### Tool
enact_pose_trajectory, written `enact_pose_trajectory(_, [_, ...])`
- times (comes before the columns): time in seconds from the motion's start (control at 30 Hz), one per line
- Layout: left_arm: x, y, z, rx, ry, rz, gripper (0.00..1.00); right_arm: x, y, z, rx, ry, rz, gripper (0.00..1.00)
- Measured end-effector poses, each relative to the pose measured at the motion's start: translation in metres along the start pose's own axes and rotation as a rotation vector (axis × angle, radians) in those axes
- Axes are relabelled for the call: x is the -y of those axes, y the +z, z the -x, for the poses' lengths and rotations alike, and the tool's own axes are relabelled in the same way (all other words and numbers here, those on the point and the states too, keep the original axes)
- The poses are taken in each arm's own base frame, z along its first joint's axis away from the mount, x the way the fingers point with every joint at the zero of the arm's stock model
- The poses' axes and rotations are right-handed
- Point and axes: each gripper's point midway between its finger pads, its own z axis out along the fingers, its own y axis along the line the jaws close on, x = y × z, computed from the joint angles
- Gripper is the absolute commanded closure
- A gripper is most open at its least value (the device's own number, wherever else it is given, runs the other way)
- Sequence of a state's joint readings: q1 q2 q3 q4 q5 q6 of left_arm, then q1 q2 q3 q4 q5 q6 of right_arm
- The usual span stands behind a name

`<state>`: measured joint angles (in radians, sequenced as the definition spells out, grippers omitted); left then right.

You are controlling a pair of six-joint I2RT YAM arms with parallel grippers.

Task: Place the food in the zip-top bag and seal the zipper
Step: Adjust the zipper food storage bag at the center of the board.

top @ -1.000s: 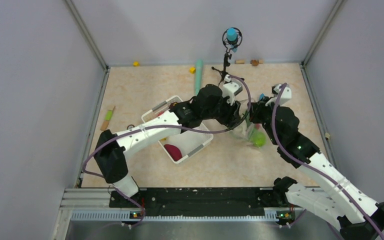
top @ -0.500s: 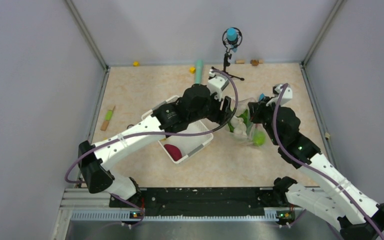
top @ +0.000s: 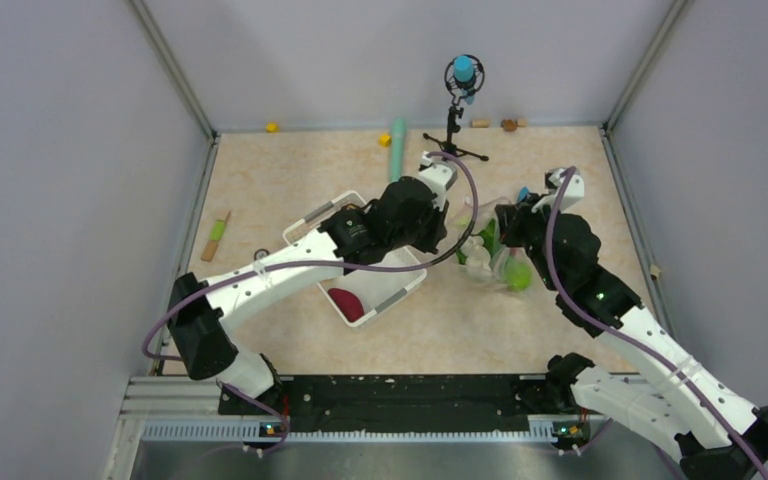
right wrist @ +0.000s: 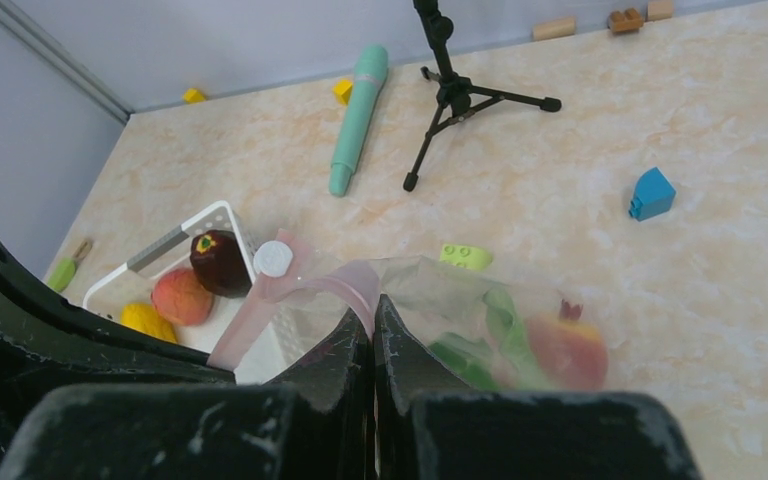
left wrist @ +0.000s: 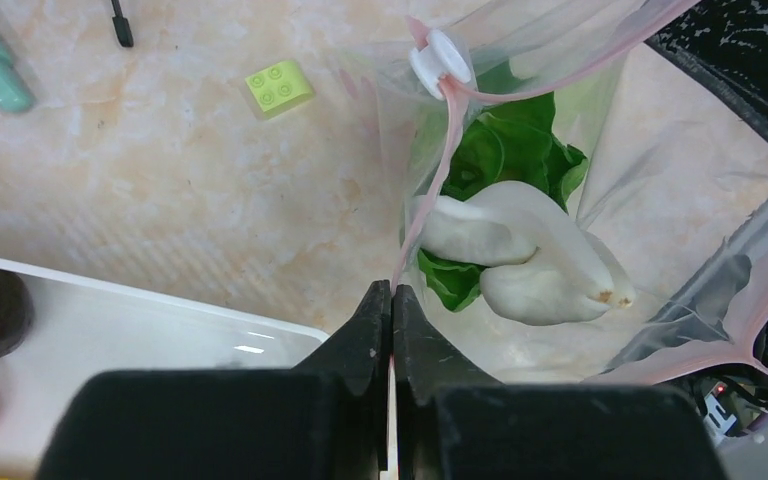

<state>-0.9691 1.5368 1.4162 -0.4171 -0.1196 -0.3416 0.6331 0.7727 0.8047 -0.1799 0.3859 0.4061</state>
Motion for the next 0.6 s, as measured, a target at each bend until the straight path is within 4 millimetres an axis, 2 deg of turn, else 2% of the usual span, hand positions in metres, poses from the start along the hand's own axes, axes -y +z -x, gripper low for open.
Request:
enact_pose_trajectory(0.2, [-0.001, -0.002, 0.003, 0.004, 0.039, -0.001, 1.00, -0.001, -0.004, -0.001, -0.011, 0.003, 0.010, 1.00])
enact_pose_trajectory(0.3, [0.004, -0.007, 0.014, 0.023, 0.067, -0.022, 1.00, 0.000, -0.009, 0.004, -0.031, -0.006, 0.000, 1.00])
enact_pose_trajectory(0.37, [0.010, -0.013, 0.030, 0.056, 0.084, -0.043, 1.00, -0.001, -0.014, 0.013, -0.062, -0.024, -0.020, 1.00])
enact_pose_trajectory(0.47, [0.020, -0.028, 0.067, 0.140, 0.109, -0.067, 1.00, 0.003, -0.017, 0.039, -0.102, -0.062, -0.114, 0.99])
enact_pose_trajectory(0.53, [0.026, -0.041, 0.093, 0.204, 0.125, -0.080, 1.00, 0.012, -0.019, 0.053, -0.114, -0.080, -0.199, 0.98])
enact_pose_trajectory(0.6, [0.029, -0.052, 0.114, 0.254, 0.139, -0.077, 1.00, 0.025, -0.025, 0.059, -0.133, -0.104, -0.292, 0.96])
